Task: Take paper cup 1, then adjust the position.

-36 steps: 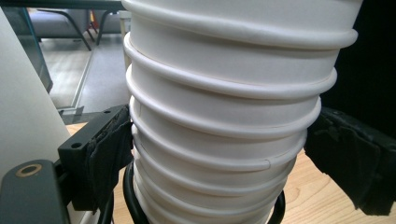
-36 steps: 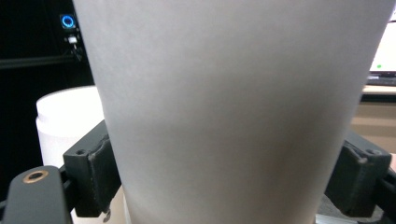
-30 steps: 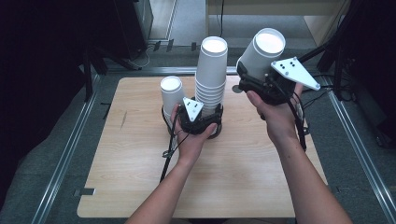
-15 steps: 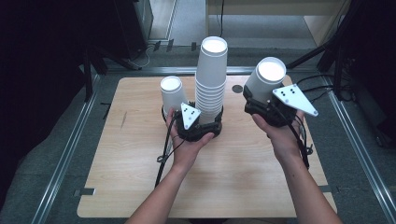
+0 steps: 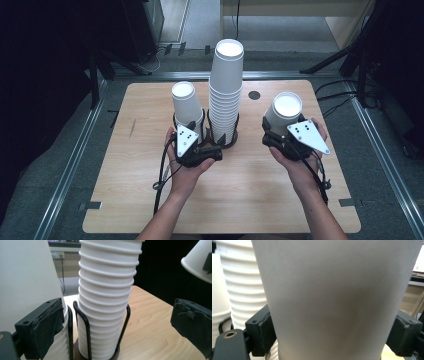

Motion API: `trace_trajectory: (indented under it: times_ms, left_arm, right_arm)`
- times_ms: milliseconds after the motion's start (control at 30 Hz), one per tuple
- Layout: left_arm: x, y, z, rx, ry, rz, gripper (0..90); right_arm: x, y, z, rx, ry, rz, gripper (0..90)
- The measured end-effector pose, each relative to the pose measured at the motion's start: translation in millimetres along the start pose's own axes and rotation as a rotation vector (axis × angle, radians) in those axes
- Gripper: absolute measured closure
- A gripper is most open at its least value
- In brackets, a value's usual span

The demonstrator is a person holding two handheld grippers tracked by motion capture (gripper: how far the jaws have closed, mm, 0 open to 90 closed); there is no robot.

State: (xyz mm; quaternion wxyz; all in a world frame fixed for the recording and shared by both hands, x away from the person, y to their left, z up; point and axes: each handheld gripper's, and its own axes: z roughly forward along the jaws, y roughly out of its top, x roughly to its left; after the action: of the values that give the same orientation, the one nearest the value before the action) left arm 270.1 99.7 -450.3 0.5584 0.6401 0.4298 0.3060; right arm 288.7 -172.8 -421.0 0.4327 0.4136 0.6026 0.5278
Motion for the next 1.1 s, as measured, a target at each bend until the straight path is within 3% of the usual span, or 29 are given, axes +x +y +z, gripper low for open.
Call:
trace_trajectory:
  times_ms: [100, 233, 467, 567, 667, 933, 1100]
  left_arm:
    - [0.2, -5.6, -7.9, 0.011, -0.005, 0.015, 0.0]
    - [2.1, -13.9, -18.2, 0.023, -0.016, 0.004, 0.0]
    - [7.3, -28.0, -26.2, 0.046, -0.013, -0.037, 0.0]
    - [8.7, -28.4, -28.0, 0.052, -0.016, -0.025, 0.0]
    - [10.2, -30.5, -29.9, 0.055, -0.029, -0.032, 0.0]
    - [7.8, -33.0, -30.3, 0.061, -0.068, -0.054, 0.0]
    - [6.5, -30.8, -30.8, 0.064, -0.086, -0.041, 0.0]
  right_arm:
    - [3.8, -13.6, -4.6, 0.013, -0.001, -0.033, 12.4]
    - [8.4, -31.6, -11.7, 0.033, 0.003, -0.080, 12.5]
    - [12.3, -56.5, -18.4, 0.070, -0.007, -0.081, 12.4]
    - [13.0, -62.4, -17.9, 0.095, -0.010, -0.114, 12.4]
    - [13.9, -67.3, -19.4, 0.105, -0.011, -0.110, 12.4]
    - [21.5, -78.7, -18.0, 0.122, -0.020, -0.190, 12.4]
    - [28.8, -83.1, -16.8, 0.128, -0.012, -0.227, 12.4]
